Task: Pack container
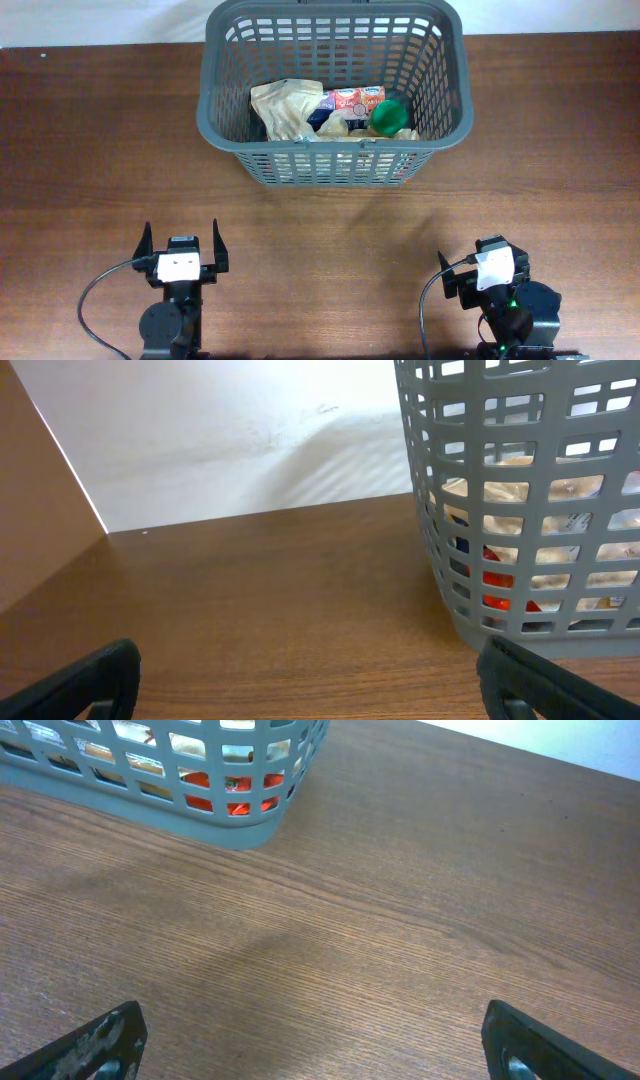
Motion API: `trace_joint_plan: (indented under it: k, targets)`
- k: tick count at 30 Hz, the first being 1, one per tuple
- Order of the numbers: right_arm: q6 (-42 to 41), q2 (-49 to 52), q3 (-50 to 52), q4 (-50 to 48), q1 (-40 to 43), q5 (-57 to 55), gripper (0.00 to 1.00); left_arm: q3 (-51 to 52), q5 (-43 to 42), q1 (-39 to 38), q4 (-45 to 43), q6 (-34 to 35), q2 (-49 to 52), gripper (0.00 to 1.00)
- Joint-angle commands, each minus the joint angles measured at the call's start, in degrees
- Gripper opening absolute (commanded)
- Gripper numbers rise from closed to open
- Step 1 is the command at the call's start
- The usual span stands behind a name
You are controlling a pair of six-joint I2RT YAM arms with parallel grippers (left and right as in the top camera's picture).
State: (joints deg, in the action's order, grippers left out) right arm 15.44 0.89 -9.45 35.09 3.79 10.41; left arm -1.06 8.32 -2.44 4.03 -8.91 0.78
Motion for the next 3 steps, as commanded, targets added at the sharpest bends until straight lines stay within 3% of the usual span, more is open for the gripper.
trace_joint_plan:
  k: [1,3]
  targets:
    - [0.2,-0.68,0.37,0.0,-0.5,0.33,0.99,0.5,-0.61,0.37,0.02,0.31,-0.48,0.99]
    - [0.2,-0.68,0.35,0.0,-0.5,0.33,0.99,0.5,-0.61,0.37,0.02,0.28,-0.48,0.99]
